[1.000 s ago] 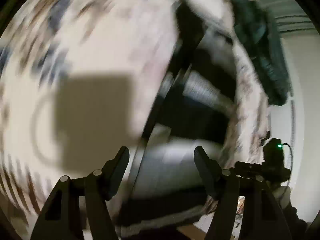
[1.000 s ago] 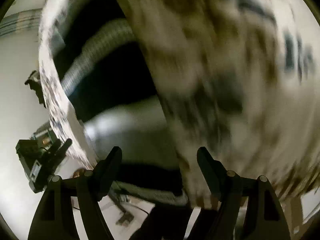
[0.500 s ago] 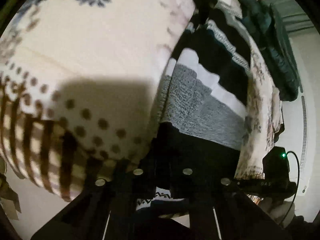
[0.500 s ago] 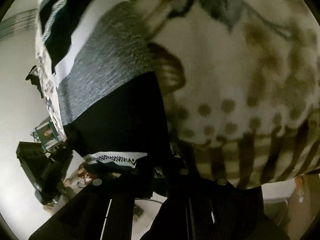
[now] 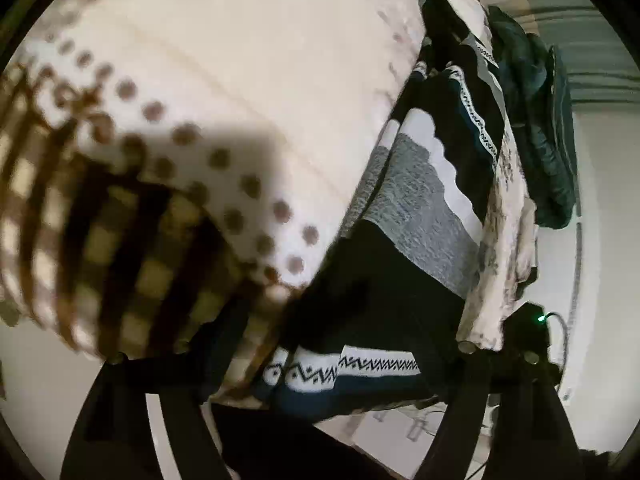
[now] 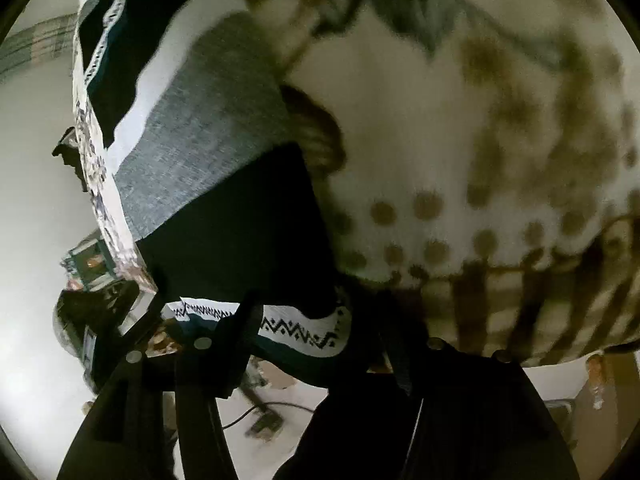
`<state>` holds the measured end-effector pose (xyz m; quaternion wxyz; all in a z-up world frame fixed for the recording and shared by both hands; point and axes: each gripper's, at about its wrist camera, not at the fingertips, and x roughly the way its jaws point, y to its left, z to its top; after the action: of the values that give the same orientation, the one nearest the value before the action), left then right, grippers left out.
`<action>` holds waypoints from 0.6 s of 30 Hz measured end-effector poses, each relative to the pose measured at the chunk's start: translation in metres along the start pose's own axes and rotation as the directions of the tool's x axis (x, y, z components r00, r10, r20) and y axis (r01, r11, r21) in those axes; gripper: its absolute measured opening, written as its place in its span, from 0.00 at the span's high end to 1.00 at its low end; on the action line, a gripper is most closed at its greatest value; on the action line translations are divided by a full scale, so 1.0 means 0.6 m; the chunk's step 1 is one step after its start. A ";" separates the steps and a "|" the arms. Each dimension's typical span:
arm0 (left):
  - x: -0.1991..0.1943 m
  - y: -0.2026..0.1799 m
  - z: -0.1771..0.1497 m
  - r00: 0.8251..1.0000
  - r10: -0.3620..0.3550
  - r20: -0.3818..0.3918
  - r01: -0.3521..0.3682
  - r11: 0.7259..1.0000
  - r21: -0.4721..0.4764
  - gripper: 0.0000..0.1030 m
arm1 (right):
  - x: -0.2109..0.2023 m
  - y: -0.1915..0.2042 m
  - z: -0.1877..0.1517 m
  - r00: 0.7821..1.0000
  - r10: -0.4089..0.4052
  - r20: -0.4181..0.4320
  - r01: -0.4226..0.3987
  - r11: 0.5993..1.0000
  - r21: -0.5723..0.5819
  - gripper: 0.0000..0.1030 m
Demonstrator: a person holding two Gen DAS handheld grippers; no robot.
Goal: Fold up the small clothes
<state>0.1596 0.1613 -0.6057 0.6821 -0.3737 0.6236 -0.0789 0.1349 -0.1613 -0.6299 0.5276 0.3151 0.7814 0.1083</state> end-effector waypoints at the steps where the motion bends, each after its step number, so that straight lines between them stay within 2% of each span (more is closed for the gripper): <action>1: 0.015 0.002 0.005 1.000 -0.019 -0.022 0.019 1.000 -0.009 0.26 | 0.009 -0.007 -0.002 1.000 0.026 -0.014 -0.026 1.000 0.012 0.41; 4: 0.053 -0.009 0.014 0.997 -0.034 -0.067 0.035 0.999 0.014 0.25 | 0.039 -0.017 0.001 0.995 0.092 -0.038 -0.091 0.995 0.027 0.41; 5: 0.055 -0.011 0.015 0.997 -0.032 -0.074 0.034 0.999 0.021 0.25 | 0.033 -0.039 0.000 0.993 0.109 -0.039 -0.107 0.994 0.035 0.41; 8: 0.053 -0.032 0.003 0.994 -0.031 -0.101 0.037 0.998 0.057 0.25 | 0.044 -0.037 -0.004 0.988 0.156 -0.017 -0.155 0.986 0.065 0.41; 10: 0.051 -0.046 -0.010 0.991 -0.032 -0.132 0.042 0.996 0.075 0.26 | 0.043 -0.035 -0.008 0.986 0.167 -0.008 -0.167 0.984 0.065 0.55; 12: 0.057 -0.059 -0.022 0.988 -0.021 -0.150 0.037 0.994 0.103 0.42 | 0.046 -0.028 -0.015 0.985 0.173 -0.012 -0.173 0.984 0.053 0.74; 13: 0.061 -0.062 -0.028 0.987 0.002 -0.161 0.016 0.994 0.111 0.70 | 0.048 -0.021 -0.017 0.983 0.181 -0.009 -0.181 0.982 0.053 0.79; 14: 0.062 -0.061 -0.030 0.986 0.008 -0.166 0.010 0.994 0.105 0.87 | 0.047 -0.019 -0.020 0.981 0.194 -0.005 -0.193 0.980 0.055 0.83; 18: 0.039 -0.065 -0.032 0.991 -0.015 -0.130 0.025 0.997 0.077 0.89 | 0.021 0.004 -0.034 0.973 0.228 0.021 -0.229 0.973 0.039 0.86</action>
<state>0.1611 0.1125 -0.5993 0.6537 -0.3469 0.6591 -0.1340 0.1147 -0.1487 -0.6298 0.5116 0.4145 0.7376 0.1496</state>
